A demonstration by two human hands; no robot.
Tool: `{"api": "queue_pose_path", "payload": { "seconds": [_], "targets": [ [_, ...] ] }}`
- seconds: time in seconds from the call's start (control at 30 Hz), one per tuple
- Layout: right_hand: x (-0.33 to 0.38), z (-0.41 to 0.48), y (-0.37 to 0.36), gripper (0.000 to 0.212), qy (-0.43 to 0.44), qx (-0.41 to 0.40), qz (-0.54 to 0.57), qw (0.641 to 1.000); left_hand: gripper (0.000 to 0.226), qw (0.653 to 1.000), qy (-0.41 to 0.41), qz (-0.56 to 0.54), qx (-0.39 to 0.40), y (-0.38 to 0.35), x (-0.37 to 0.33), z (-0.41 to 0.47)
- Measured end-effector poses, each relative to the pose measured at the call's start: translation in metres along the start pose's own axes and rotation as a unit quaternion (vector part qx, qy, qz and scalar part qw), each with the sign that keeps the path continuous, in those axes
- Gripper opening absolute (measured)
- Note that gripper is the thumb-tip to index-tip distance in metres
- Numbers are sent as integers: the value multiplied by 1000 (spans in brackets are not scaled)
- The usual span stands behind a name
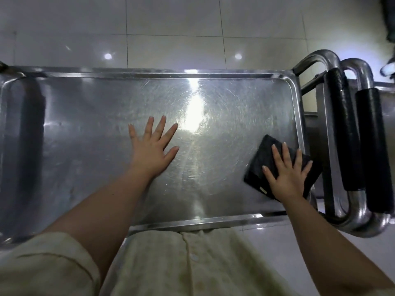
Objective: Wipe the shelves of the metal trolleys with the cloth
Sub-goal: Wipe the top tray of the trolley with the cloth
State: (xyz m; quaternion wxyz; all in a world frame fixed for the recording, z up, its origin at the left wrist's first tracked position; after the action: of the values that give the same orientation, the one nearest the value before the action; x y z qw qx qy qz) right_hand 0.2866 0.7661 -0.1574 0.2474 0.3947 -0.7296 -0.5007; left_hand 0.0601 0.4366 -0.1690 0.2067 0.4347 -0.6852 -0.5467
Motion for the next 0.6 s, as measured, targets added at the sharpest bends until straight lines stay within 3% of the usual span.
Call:
{"api": "queue_pose_path", "payload": {
  "seconds": [0.17, 0.33, 0.43, 0.6],
  "targets": [
    [28, 109, 45, 72, 33, -23, -9, 999, 67, 999, -5, 15, -29, -8, 4, 0],
    [74, 171, 71, 67, -32, -28, 49, 998, 68, 999, 4, 15, -39, -7, 6, 2],
    [120, 142, 57, 69, -7, -25, 42, 999, 66, 999, 3, 9, -36, -5, 5, 2],
    [185, 16, 7, 71, 186, -36, -8, 982, 63, 999, 3, 1, -35, -2, 6, 2]
  ]
}}
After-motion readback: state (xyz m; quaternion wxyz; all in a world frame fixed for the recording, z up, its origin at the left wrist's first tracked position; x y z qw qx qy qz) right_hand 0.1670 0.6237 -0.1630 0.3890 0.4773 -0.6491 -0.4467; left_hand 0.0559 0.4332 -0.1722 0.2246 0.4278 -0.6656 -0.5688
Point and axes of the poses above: each hand's wrist, its own z-axis towards the middle knuckle, its own y-axis out of the back of the hand, x = y × z, the point moved 6 cm from there along z, towards the middle knuckle, and after that the axes turned 3 degrees about -z, right-handed, at the moved point
